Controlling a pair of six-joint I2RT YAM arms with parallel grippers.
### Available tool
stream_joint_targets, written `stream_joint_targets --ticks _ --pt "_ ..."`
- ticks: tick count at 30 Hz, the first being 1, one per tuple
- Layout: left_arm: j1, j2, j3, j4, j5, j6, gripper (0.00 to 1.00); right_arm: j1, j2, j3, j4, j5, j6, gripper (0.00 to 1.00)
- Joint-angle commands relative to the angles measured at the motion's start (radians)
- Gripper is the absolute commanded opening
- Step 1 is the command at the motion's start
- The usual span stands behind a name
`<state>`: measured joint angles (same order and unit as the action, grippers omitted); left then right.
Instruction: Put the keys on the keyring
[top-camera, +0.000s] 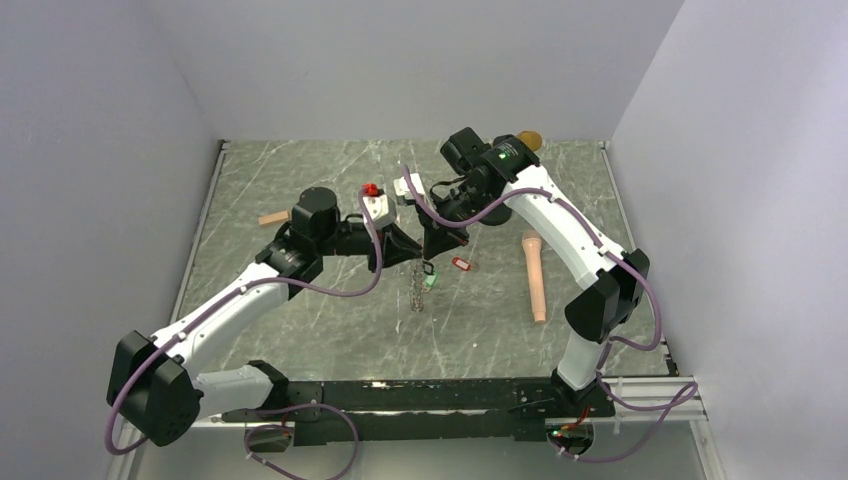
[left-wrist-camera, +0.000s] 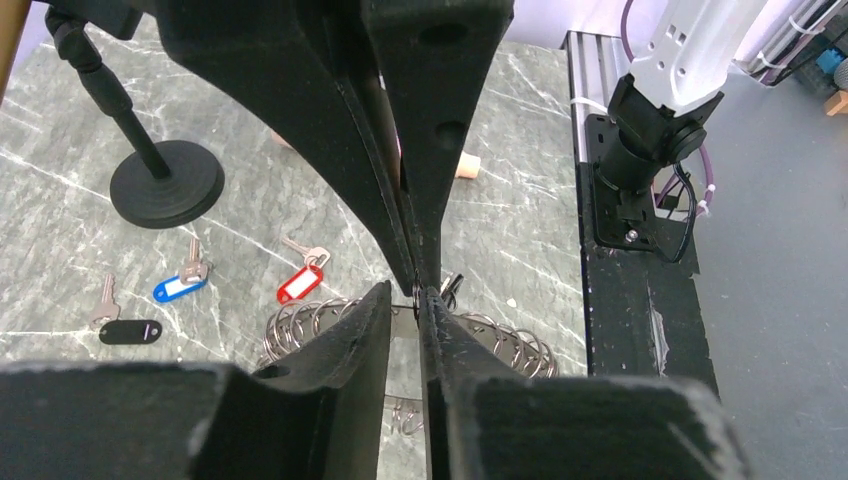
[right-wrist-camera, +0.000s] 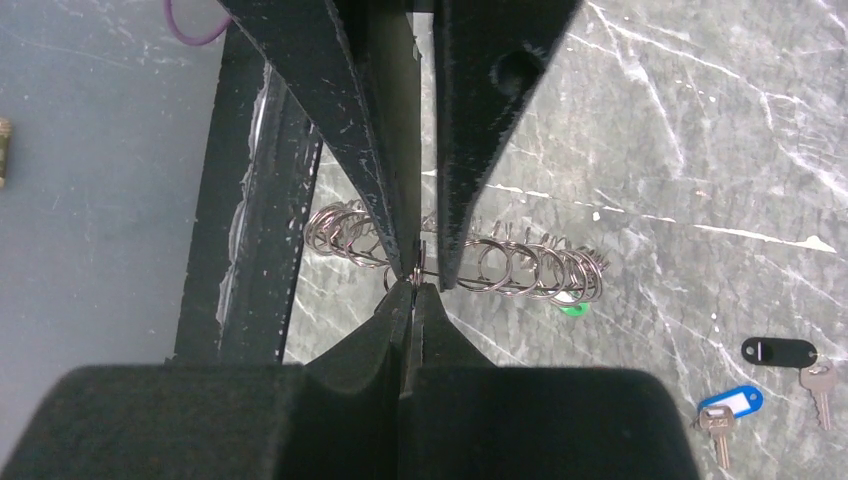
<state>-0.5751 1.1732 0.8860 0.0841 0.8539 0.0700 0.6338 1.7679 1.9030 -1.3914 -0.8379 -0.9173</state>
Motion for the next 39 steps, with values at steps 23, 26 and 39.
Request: stream_joint_targets --ticks 23,26,39 --pt "0.002 -0.120 -0.135 0.297 -0.119 -0.240 0.00 -0.028 -0.066 0.019 0.004 -0.122 -0.012 0.30" --pt "0.003 -0.144 -0.217 0.482 -0.148 -0.347 0.00 -0.048 -0.082 0.003 0.012 -0.164 -0.014 0.31" --pt "0.005 -0.096 -0.382 1.052 -0.204 -0.612 0.00 -0.080 -0.115 -0.080 0.103 -0.293 0.044 0.30"
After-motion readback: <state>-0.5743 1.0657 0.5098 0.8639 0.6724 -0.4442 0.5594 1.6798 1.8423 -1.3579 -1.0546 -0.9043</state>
